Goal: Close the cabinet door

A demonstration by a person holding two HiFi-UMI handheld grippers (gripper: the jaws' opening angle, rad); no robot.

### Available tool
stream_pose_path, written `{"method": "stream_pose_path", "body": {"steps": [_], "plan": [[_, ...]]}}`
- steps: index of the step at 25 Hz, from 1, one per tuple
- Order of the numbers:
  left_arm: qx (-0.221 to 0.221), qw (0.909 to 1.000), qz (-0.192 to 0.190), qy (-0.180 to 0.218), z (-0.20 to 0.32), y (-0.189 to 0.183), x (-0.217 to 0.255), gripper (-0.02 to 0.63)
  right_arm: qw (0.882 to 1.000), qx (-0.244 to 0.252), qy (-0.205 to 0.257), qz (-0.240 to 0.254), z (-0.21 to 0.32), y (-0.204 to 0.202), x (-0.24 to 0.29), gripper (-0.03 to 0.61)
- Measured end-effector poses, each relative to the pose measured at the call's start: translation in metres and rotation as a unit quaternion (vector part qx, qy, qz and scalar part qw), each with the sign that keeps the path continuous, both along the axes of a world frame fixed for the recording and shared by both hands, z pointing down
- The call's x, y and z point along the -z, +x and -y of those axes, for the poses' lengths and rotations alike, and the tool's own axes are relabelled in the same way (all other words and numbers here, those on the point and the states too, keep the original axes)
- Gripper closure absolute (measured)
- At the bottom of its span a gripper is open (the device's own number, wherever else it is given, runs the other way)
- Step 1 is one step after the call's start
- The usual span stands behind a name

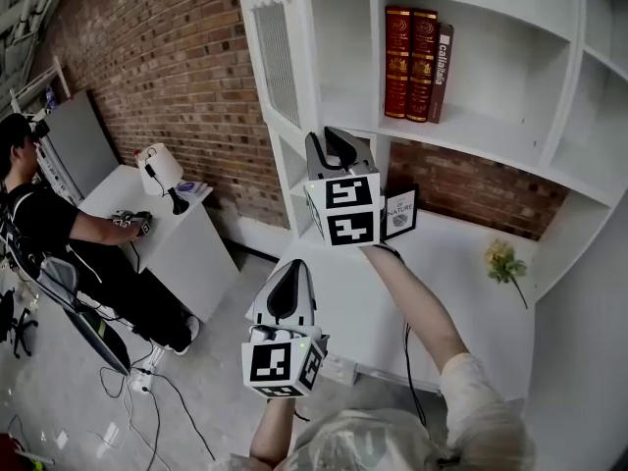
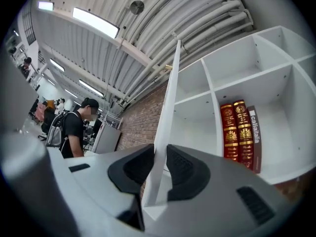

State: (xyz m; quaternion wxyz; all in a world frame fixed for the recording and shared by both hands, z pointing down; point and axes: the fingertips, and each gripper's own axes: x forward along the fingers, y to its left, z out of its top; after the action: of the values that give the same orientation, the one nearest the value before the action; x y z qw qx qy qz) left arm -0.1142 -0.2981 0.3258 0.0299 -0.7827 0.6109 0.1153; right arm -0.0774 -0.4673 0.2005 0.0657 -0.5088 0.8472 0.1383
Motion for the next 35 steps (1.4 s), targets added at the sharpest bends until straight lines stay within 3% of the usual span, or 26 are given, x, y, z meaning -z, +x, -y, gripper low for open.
{"method": "stream_pose_path", "body": {"steps": [11, 23, 35], "plan": [[-0.042, 0.9989, 0.01, -0.016, 0.021, 0.036, -0.01, 0.601, 0.998, -0.067, -0.012, 0.003, 0.039, 0.039, -0.003, 0.488], [-0.031, 0.9991, 0.007, -0.028, 0.027, 0.029, -0.02, 0.601, 0.992, -0.124, -0.015, 0.014, 0.068, 0.063, -0.003, 0.474], [-0.033, 0.9988, 0.007, -0.036, 0.036, 0.028, -0.026, 0.601, 0.985, -0.174, -0.004, -0.011, 0.092, 0.08, -0.003, 0.474]]}}
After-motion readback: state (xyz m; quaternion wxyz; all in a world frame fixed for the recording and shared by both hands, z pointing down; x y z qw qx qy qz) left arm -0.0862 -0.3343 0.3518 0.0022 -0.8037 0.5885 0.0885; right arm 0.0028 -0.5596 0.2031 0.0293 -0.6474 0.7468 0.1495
